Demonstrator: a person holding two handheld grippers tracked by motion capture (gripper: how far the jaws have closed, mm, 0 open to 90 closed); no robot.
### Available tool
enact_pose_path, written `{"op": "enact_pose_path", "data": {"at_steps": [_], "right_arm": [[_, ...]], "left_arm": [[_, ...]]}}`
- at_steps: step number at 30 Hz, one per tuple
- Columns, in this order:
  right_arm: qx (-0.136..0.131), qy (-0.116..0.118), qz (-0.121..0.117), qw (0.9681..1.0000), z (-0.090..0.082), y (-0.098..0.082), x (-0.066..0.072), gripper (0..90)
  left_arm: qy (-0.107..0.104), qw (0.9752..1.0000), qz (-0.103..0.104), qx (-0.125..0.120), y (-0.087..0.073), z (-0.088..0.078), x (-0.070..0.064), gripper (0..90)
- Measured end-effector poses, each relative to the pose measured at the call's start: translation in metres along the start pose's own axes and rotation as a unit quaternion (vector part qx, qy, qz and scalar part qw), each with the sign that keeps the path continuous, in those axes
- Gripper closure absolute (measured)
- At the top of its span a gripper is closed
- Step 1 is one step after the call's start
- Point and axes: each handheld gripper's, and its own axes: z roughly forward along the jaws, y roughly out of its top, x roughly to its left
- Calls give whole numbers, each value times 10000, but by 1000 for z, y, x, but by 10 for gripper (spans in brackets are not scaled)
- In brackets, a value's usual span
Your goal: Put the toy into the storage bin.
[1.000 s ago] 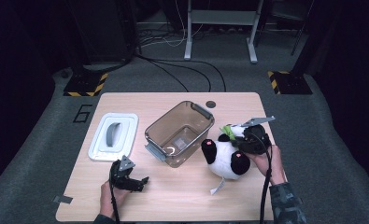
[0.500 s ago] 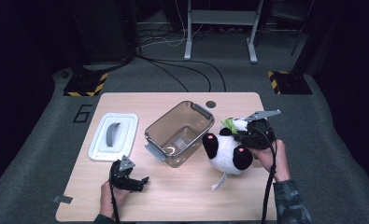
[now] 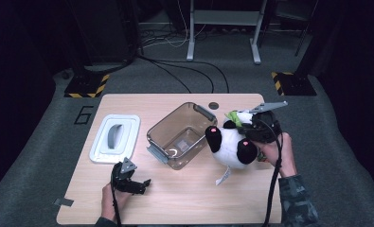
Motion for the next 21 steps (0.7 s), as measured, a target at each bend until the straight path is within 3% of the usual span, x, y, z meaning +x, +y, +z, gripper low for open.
{"op": "enact_pose_path", "data": {"at_steps": [21], "right_arm": [[-141,-216,-169,9995,-4,46,-4,776]], "left_arm": [[-3,10000,-7,1,0,0,0,0]]}}
